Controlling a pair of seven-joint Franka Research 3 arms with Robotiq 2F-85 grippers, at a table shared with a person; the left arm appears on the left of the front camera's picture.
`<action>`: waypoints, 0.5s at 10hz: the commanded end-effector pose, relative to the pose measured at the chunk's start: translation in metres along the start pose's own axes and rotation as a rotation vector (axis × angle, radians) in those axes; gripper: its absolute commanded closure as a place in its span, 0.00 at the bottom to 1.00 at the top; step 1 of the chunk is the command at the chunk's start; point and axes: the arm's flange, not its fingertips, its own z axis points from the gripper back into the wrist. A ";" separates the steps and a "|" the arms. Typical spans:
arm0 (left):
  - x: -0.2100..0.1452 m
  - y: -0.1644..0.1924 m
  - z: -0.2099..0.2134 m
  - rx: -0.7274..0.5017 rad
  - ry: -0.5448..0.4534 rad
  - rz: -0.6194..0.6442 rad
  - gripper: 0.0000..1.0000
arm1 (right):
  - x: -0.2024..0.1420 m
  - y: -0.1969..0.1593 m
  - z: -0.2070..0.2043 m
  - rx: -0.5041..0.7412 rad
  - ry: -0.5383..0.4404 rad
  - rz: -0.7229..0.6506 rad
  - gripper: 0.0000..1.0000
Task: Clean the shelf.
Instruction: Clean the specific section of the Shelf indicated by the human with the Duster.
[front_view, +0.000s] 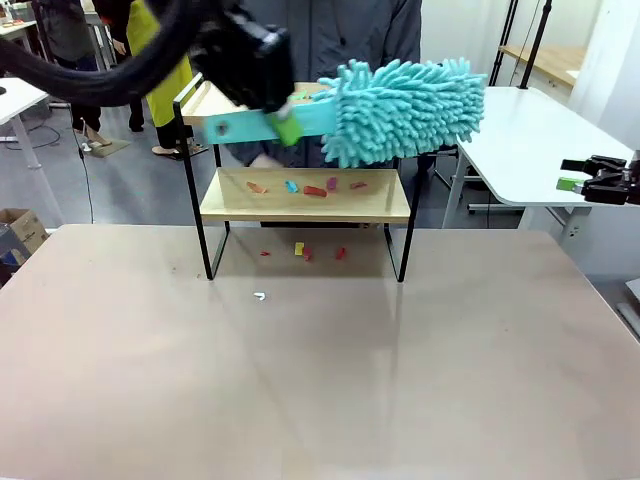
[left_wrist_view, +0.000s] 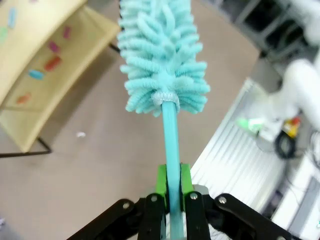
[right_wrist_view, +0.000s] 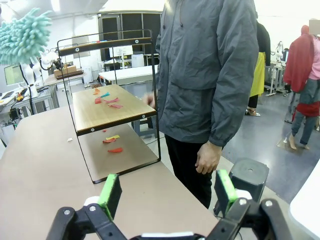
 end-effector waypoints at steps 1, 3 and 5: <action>0.007 0.013 -0.006 -0.067 0.091 -0.080 0.87 | 0.006 0.001 -0.002 -0.010 0.004 -0.012 0.00; 0.000 0.000 0.000 0.000 0.000 0.000 0.87 | 0.006 0.001 -0.002 -0.010 0.004 -0.012 0.00; 0.006 -0.001 -0.002 -0.064 -0.052 0.051 0.87 | 0.006 0.001 -0.002 -0.010 0.004 -0.012 0.00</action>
